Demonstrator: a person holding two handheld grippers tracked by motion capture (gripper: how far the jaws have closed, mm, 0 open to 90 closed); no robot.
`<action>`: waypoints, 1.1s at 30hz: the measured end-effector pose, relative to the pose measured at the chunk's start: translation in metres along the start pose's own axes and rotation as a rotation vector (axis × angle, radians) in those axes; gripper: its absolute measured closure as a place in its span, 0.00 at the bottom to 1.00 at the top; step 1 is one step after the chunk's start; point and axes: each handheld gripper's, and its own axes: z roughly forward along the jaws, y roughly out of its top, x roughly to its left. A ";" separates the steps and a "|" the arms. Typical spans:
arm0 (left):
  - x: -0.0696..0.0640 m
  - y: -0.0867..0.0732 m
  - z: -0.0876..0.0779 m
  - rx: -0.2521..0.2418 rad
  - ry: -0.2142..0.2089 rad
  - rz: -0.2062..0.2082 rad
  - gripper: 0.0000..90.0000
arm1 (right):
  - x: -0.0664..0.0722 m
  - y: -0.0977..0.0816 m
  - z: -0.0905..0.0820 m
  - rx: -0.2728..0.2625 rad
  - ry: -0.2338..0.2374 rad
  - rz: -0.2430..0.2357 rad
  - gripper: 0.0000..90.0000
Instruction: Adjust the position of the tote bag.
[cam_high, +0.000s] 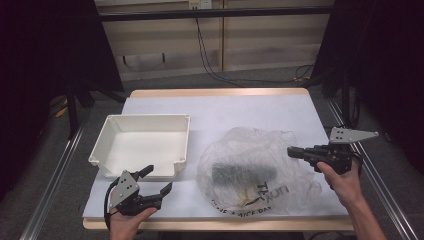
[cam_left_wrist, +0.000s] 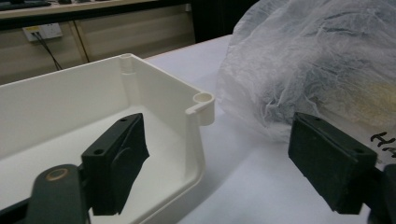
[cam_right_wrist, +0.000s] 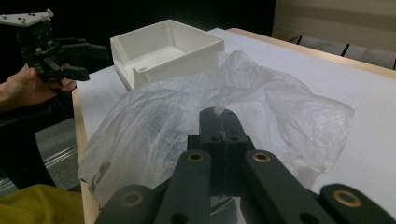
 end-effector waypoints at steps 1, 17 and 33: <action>-0.002 0.001 0.002 0.003 0.000 0.000 0.25 | 0.001 0.002 0.000 -0.005 0.006 -0.002 1.00; -0.012 0.024 0.012 -0.016 -0.077 -0.011 0.39 | 0.021 0.035 0.019 -0.056 0.087 -0.060 1.00; -0.027 0.064 0.050 -0.035 -0.196 0.025 0.48 | 0.030 0.042 0.041 -0.047 0.154 -0.081 1.00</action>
